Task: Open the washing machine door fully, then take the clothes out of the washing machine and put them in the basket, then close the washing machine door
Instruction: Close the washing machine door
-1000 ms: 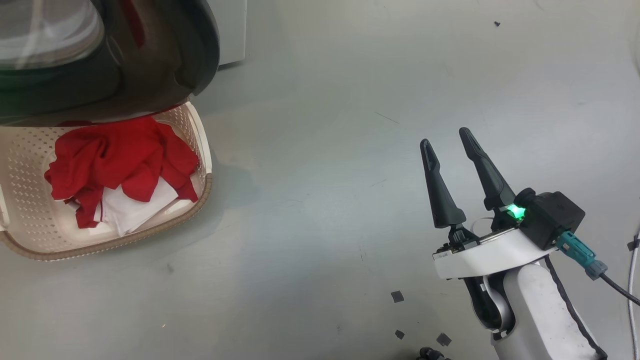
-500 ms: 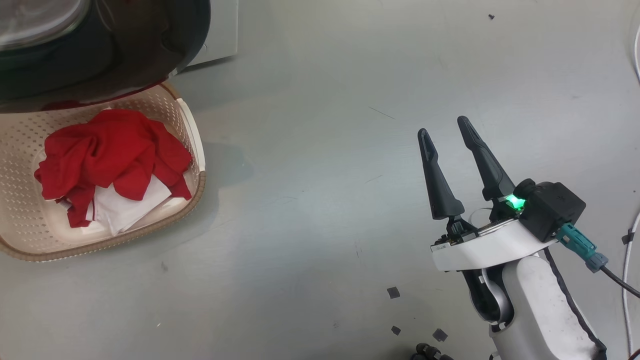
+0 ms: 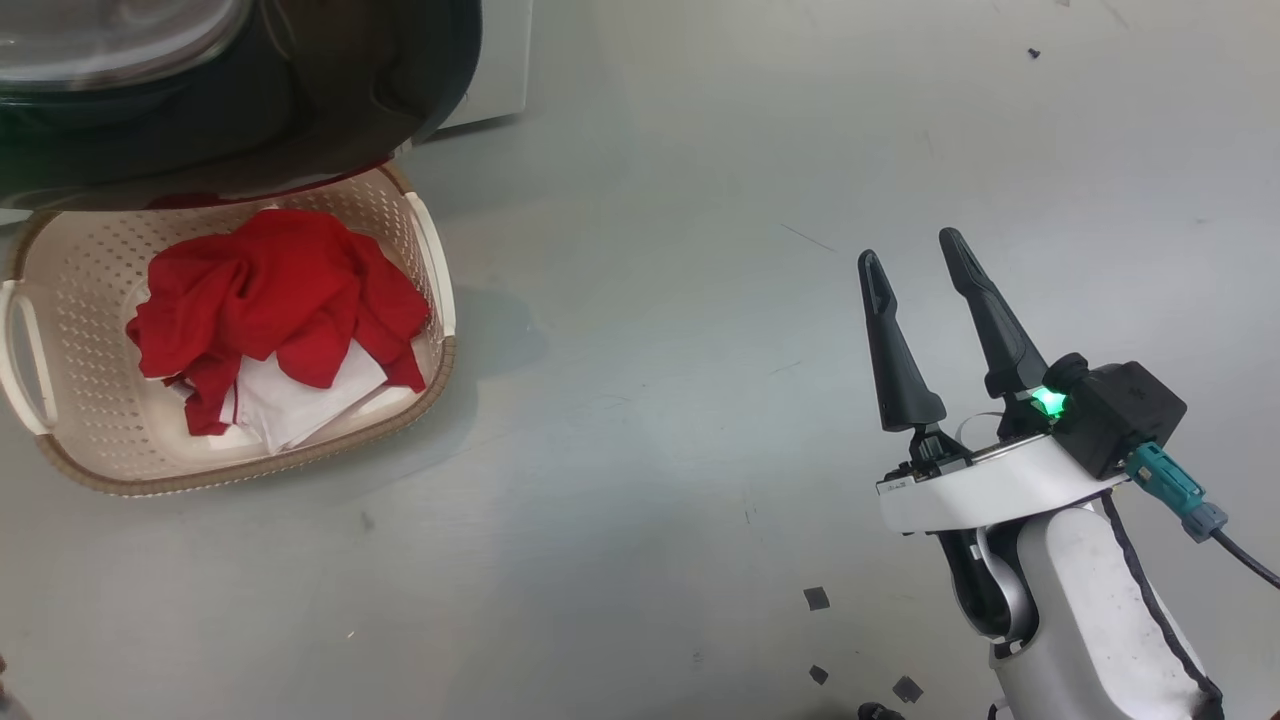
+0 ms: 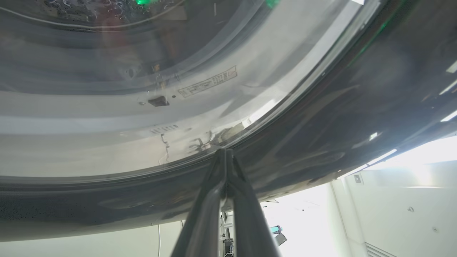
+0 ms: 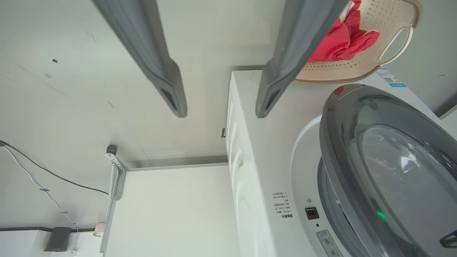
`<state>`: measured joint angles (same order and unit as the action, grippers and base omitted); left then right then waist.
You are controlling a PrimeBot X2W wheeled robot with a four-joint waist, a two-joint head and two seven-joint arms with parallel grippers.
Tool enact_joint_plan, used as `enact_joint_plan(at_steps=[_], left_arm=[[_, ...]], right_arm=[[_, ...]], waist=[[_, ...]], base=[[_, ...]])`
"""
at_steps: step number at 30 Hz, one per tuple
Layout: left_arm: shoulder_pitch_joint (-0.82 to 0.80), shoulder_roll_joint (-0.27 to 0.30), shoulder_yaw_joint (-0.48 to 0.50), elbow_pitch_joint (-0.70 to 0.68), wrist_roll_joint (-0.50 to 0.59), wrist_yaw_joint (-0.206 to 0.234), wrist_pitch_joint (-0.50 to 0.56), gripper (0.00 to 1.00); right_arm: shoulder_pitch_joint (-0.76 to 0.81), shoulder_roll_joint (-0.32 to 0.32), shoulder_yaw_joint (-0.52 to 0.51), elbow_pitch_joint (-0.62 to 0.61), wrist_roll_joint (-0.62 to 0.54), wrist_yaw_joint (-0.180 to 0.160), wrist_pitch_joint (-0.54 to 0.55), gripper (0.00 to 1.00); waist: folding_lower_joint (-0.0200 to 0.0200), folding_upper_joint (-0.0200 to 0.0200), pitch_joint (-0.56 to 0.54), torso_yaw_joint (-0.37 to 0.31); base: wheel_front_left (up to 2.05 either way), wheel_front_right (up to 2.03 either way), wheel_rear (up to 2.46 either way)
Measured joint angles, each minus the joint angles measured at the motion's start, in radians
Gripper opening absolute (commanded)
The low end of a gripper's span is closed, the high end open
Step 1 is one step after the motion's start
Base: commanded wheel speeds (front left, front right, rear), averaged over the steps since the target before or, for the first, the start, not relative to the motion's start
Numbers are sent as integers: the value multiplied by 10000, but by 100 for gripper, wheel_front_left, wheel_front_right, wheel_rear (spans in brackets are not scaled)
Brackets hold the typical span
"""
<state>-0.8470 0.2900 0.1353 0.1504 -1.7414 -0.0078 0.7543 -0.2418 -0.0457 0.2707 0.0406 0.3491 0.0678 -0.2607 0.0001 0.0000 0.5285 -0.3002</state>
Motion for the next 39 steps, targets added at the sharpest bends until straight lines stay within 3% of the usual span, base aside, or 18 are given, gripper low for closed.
enact_joint_plan(at_steps=[6, 20, 21, 24, 25, 27, 39], left_arm=[[1172, -362, 408, 100, -364, -683, -167, 0], [3696, -1509, 1070, -84, -926, -1122, -445, 0], [3876, -1595, 1129, -138, -951, -1122, -481, 5], [4454, -1841, 1233, -343, -984, -1126, -487, 42], [4651, -1933, 1229, -374, -997, -1126, -485, 49], [5215, -2288, 1273, -451, -1051, -1126, -514, 100], [6895, -2527, 1453, -1241, -803, -1126, -708, 100]], right_arm=[[1, 0, -40, 142, -286, 15, 0, 100], [96, -10, -282, 447, -587, 104, 0, 100], [120, -12, -314, 462, -619, 105, 0, 100], [287, -13, -326, 531, -681, 130, 0, 100], [334, -15, -341, 552, -702, 130, 0, 100], [469, -15, -422, 600, -706, 132, 0, 100], [920, -15, -608, 828, -995, 221, 0, 100]], waist=[[0, 0, -233, 449], [0, 0, -922, 1302], [0, 0, -982, 1365], [0, 0, -1177, 1532], [0, 0, -1242, 1583], [0, 0, -1439, 1729], [0, 0, -2233, 2227]], base=[[0, 0, 0], [0, 0, 0], [0, 0, 0], [0, 0, 0], [0, 0, 0], [0, 0, 0], [0, 0, 0]])
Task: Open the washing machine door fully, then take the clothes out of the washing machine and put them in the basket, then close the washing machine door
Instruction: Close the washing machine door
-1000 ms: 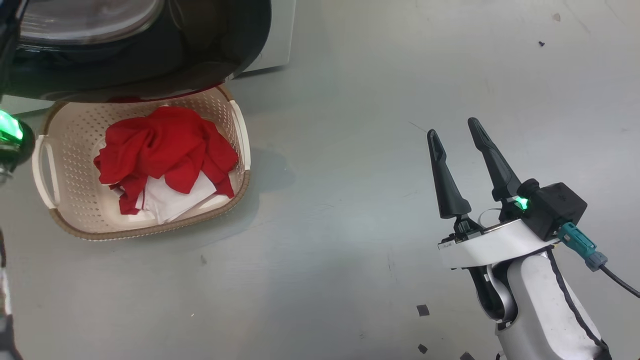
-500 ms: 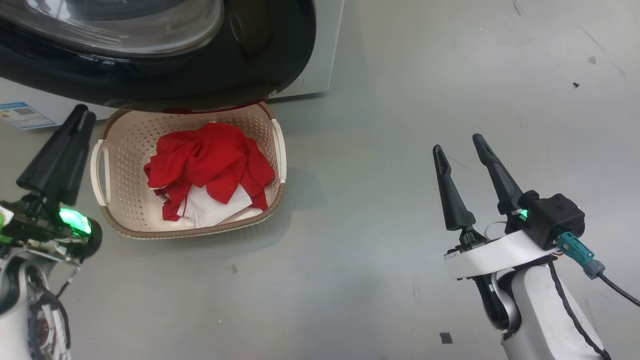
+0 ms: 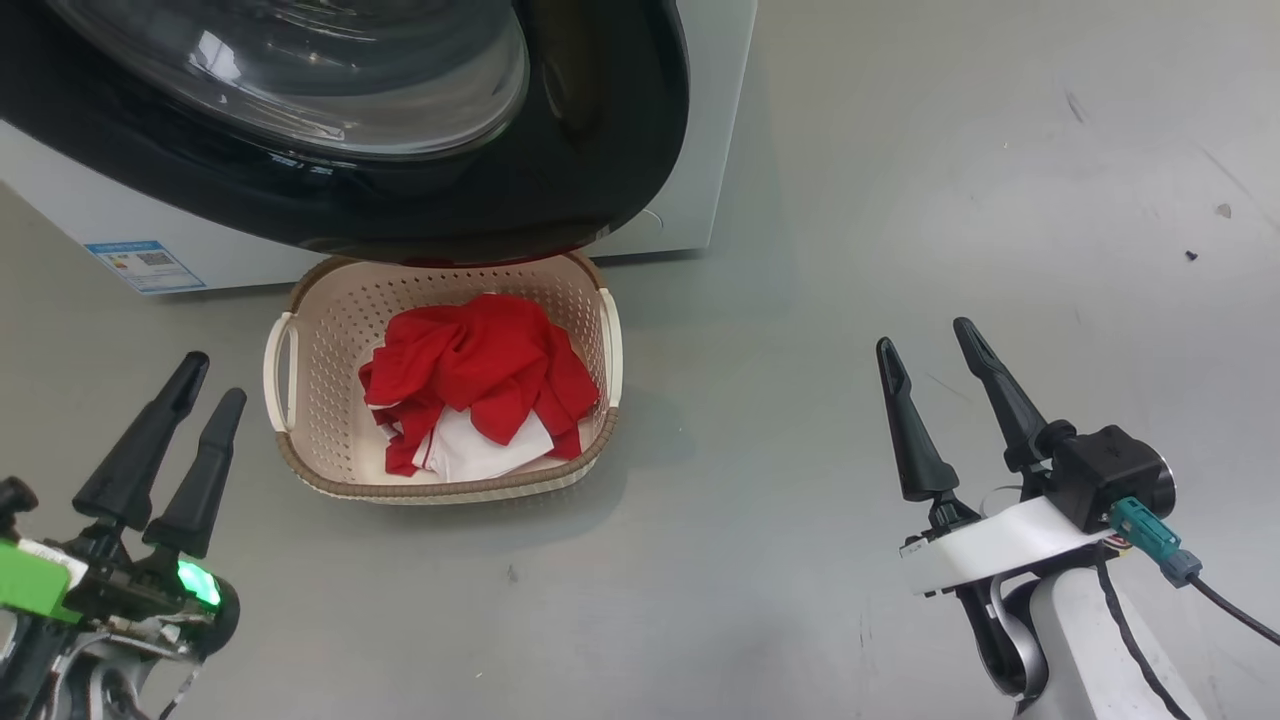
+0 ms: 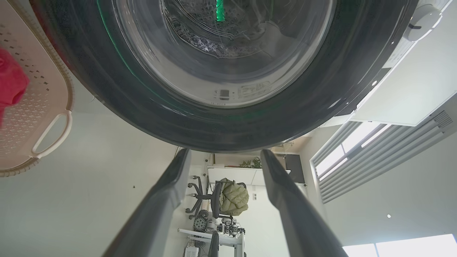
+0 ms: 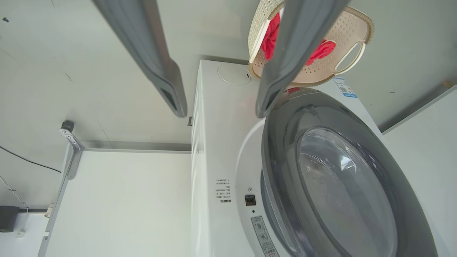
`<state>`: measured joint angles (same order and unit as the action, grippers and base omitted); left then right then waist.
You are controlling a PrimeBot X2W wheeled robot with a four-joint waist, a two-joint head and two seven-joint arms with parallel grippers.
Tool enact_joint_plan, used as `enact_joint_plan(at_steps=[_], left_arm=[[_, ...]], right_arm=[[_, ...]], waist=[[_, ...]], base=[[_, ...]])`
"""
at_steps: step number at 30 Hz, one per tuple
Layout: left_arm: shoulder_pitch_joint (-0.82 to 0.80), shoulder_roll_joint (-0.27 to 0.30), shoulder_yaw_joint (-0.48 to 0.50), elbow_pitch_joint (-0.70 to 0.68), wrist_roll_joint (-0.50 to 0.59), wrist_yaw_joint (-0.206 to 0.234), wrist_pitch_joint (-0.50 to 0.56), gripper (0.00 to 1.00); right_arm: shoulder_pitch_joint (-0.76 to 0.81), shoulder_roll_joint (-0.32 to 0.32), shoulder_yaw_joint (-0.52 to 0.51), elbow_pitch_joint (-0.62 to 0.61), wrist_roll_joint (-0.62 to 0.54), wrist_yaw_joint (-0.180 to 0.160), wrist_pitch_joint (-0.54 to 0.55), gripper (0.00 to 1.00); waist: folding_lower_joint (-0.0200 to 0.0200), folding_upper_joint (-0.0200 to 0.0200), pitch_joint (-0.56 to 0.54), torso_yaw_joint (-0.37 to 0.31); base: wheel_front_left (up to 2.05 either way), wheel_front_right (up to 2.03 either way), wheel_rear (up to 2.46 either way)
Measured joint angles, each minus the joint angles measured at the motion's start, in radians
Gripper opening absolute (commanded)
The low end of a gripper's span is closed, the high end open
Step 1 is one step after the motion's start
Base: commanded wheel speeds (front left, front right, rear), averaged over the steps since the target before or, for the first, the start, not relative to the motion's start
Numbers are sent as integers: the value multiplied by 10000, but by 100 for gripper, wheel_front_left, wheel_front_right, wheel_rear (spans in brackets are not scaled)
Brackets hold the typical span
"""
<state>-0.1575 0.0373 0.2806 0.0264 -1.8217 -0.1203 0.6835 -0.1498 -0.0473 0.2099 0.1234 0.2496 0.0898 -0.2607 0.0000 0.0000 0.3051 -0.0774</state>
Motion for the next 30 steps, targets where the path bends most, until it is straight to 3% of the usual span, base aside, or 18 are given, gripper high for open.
enact_joint_plan(at_steps=[14, 21, 30], left_arm=[[1443, -104, -297, -635, 744, 0, -1344, 100], [1655, -96, -782, -1620, 2874, 0, -2554, 100], [1672, 136, -1478, -2765, 6878, -2, -4566, 100]], right_arm=[[753, 8, -261, 115, -50, 15, 2, 100], [934, 15, -431, 115, -121, 15, 0, 100], [1191, 25, -616, 73, -211, 15, 2, 100]], waist=[[0, 0, -940, 296], [0, 0, -1279, 467], [-1, 0, -1671, 613]], base=[[0, 0, 0], [0, 0, 0], [0, 0, 0]])
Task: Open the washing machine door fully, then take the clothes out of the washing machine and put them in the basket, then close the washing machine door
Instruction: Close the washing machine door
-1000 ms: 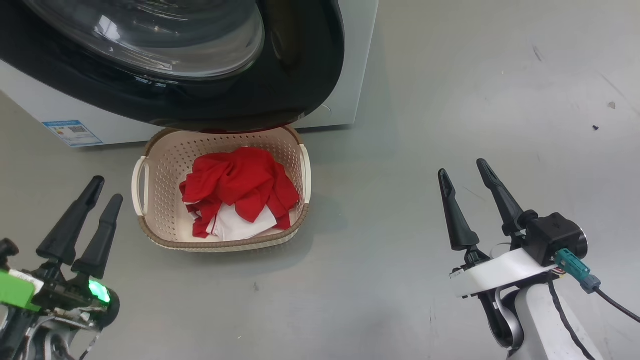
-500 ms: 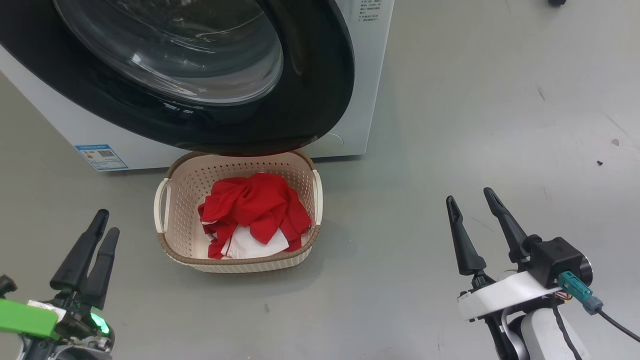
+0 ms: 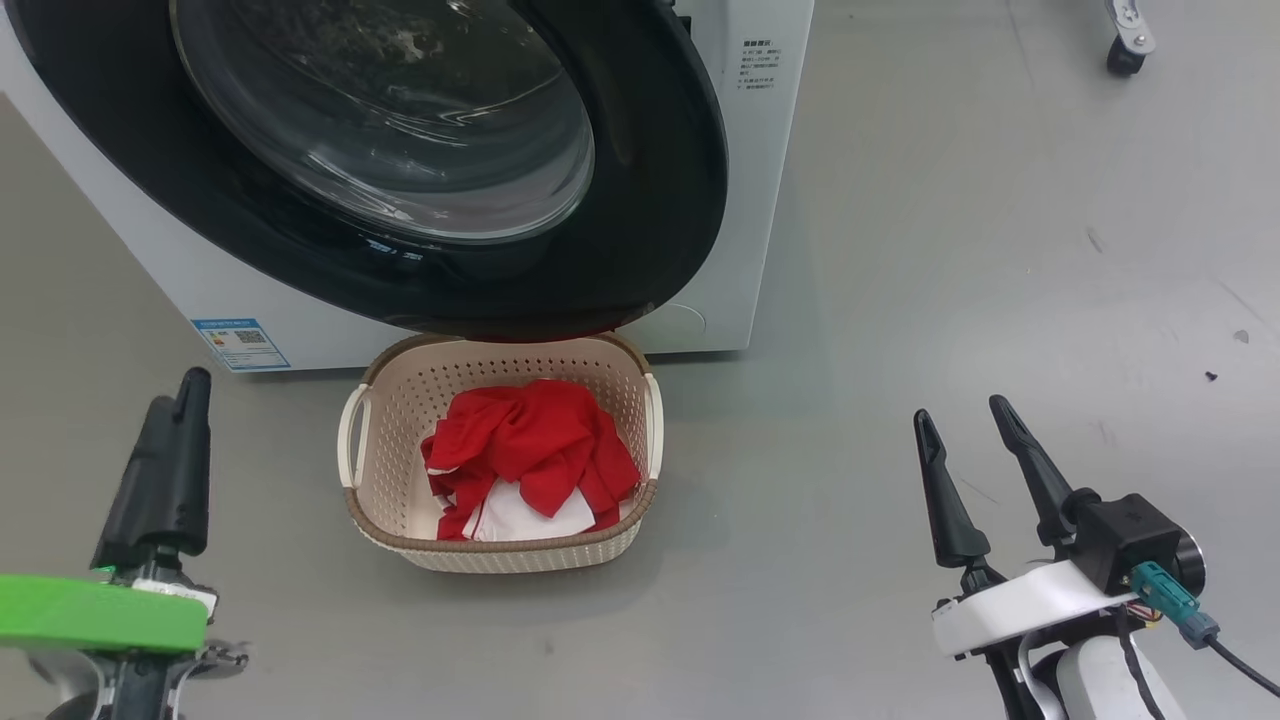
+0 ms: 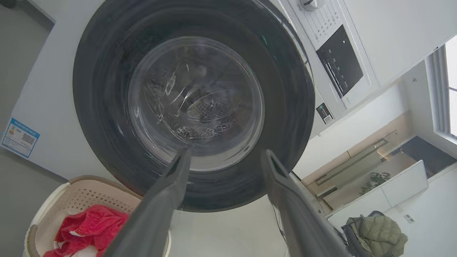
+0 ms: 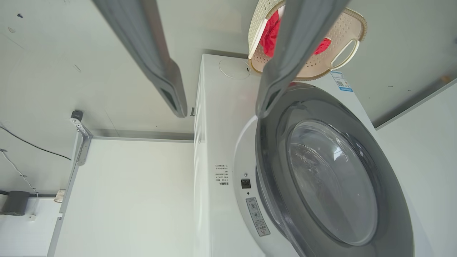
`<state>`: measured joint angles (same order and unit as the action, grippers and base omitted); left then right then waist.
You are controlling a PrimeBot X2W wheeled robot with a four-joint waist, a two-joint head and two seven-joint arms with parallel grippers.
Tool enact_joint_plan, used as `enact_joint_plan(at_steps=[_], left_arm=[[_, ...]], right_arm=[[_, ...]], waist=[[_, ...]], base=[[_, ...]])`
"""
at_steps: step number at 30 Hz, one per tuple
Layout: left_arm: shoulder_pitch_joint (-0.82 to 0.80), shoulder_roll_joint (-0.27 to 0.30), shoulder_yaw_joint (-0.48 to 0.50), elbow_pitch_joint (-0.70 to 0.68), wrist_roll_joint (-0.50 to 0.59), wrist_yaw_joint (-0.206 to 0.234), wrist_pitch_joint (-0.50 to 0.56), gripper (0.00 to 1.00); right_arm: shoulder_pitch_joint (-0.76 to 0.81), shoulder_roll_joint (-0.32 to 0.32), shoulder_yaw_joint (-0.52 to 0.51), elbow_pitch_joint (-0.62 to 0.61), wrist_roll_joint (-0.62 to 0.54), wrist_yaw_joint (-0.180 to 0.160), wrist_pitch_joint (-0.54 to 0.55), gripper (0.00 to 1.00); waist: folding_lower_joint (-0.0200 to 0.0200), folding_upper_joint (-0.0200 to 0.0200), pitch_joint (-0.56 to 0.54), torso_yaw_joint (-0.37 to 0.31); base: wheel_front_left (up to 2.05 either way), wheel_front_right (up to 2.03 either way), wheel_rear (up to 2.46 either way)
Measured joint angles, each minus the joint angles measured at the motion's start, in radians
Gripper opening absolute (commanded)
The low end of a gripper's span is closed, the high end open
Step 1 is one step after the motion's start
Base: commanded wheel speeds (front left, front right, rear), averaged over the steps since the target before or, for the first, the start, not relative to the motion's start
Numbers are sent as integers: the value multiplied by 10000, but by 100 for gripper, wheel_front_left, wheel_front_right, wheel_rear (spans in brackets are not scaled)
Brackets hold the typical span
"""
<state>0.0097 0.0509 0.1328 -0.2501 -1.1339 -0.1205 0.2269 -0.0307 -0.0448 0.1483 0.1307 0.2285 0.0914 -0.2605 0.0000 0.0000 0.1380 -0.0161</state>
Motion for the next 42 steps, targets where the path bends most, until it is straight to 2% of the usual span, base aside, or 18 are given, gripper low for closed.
enact_joint_plan(at_steps=[2, 10, 17, 21, 28, 42], left_arm=[[7, 31, -105, -105, 550, -2, -495, 100], [422, 836, -1045, -67, 3864, -8, -1929, 100], [1115, 988, -1442, 633, 5846, 2, -2727, 100], [1440, 1028, -1774, 959, 6855, 249, -2999, 100], [1949, 1037, -2182, 1561, 7973, 826, -3457, 100], [1964, 752, -2493, 2359, 8197, 1168, -3969, 100]], right_arm=[[0, 2, -25, -38, -36, 0, 0, 100], [151, 6, -176, -159, -159, 0, 0, 100], [655, 23, -224, -165, -211, -2, 0, 100], [960, 31, -222, -150, -205, -13, 0, 100], [1271, 48, -163, -65, -161, -77, 0, 100], [1470, 54, -50, 79, -13, -167, 0, 100]], waist=[[0, 0, -76, 19], [0, 0, -407, 71], [0, 0, -732, 157], [0, 0, -901, 233], [0, 0, -1079, 324], [0, 0, -1307, 204]], base=[[0, 0, 0], [0, 0, 0], [0, 0, 0], [0, 0, 0], [0, 0, 0], [0, 0, 0]])
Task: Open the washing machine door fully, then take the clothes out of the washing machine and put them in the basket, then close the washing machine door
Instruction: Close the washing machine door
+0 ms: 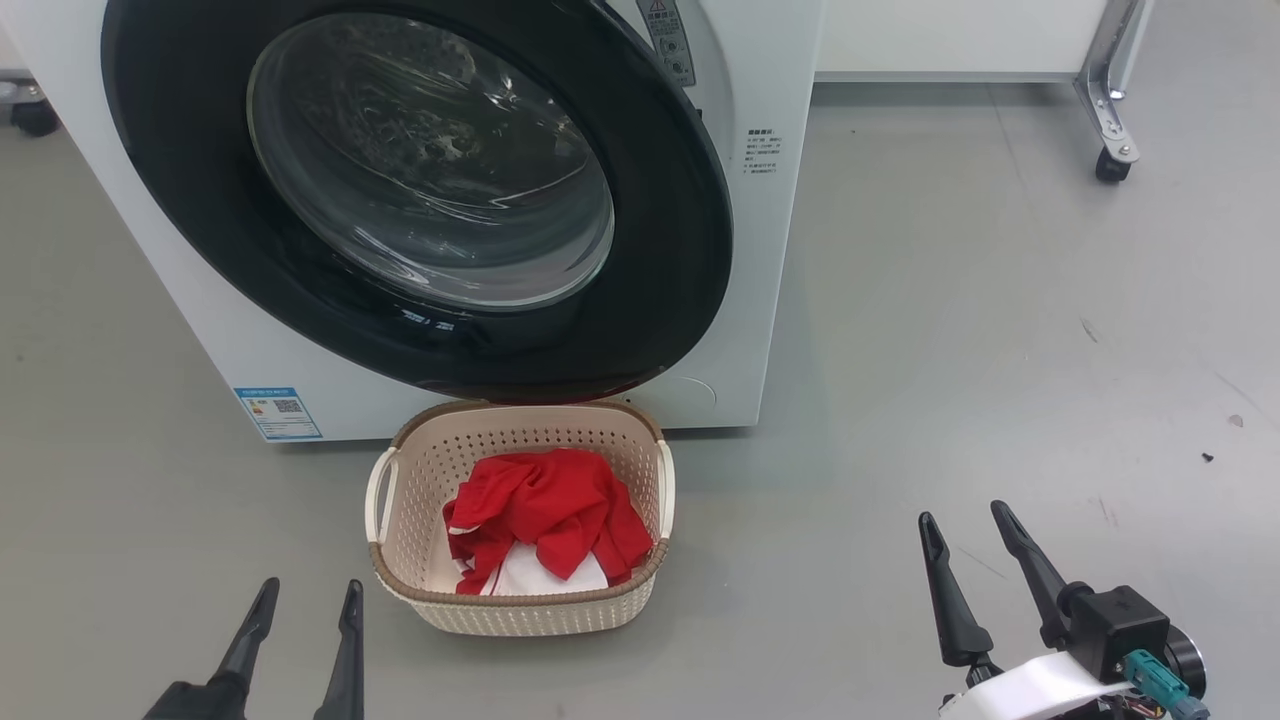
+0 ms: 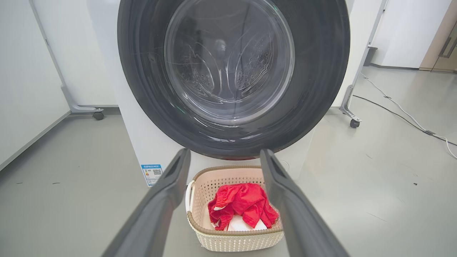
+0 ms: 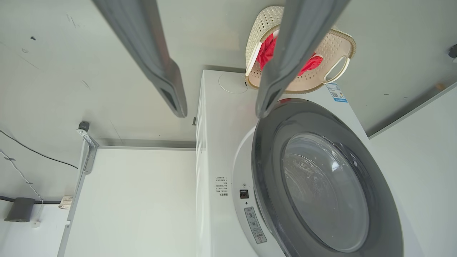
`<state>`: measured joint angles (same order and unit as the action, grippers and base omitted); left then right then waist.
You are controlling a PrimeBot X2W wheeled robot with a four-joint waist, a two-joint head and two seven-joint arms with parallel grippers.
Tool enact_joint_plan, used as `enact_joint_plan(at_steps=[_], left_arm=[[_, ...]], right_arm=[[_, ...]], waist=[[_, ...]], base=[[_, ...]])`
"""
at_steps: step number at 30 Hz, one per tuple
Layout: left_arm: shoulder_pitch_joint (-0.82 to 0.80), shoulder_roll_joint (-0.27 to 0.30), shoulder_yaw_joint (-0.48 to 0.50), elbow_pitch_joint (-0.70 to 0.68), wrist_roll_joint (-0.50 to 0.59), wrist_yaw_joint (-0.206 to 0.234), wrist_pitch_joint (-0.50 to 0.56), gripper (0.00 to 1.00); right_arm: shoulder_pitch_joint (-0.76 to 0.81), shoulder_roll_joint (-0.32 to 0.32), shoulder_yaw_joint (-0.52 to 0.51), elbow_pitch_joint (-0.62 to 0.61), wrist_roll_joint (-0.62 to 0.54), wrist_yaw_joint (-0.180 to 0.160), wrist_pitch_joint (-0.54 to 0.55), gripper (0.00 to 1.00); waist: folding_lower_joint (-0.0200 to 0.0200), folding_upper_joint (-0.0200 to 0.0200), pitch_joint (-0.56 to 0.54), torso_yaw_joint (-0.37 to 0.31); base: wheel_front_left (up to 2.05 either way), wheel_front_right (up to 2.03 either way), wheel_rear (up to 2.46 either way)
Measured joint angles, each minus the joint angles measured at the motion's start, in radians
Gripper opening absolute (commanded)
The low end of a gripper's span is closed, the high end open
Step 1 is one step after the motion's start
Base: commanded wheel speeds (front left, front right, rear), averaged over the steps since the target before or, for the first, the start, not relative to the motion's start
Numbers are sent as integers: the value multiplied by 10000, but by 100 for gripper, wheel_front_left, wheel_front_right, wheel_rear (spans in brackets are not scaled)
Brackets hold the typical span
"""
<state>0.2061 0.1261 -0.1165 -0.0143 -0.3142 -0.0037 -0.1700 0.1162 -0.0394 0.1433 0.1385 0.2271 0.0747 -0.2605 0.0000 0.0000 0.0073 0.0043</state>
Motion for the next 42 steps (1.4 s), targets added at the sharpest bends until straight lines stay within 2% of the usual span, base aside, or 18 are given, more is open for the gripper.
enact_joint_plan(at_steps=[8, 24, 26, 27, 28, 42], left_arm=[[-1, -121, -111, 125, 81, 167, -174, 100], [-18, -182, -205, 407, 242, 178, -318, 100], [-20, -188, -219, 430, 245, 178, -382, 100], [-20, -190, -222, 441, 249, 178, -382, 100], [-21, -192, -224, 454, 251, 178, -382, 100], [-85, -196, -431, 610, 431, 255, -464, 100]], right_arm=[[11, 0, 6, -6, 12, -61, 0, 100], [155, 0, 35, -36, 12, -71, 0, 100], [155, 0, 33, -36, 12, -71, 0, 38], [155, 0, 33, -36, 12, -71, 0, 13], [155, 0, 35, -36, 12, -71, 0, 0], [148, -10, 100, -36, -19, -46, 0, 0]], waist=[[0, 0, -46, -65], [0, 0, -61, -75], [0, 0, -62, -61], [0, 0, -62, -53], [0, 0, -61, -44], [0, 0, 84, 59]], base=[[0, 0, 0], [0, 0, 0], [0, 0, 0], [0, 0, 0], [0, 0, 0], [0, 0, 0]])
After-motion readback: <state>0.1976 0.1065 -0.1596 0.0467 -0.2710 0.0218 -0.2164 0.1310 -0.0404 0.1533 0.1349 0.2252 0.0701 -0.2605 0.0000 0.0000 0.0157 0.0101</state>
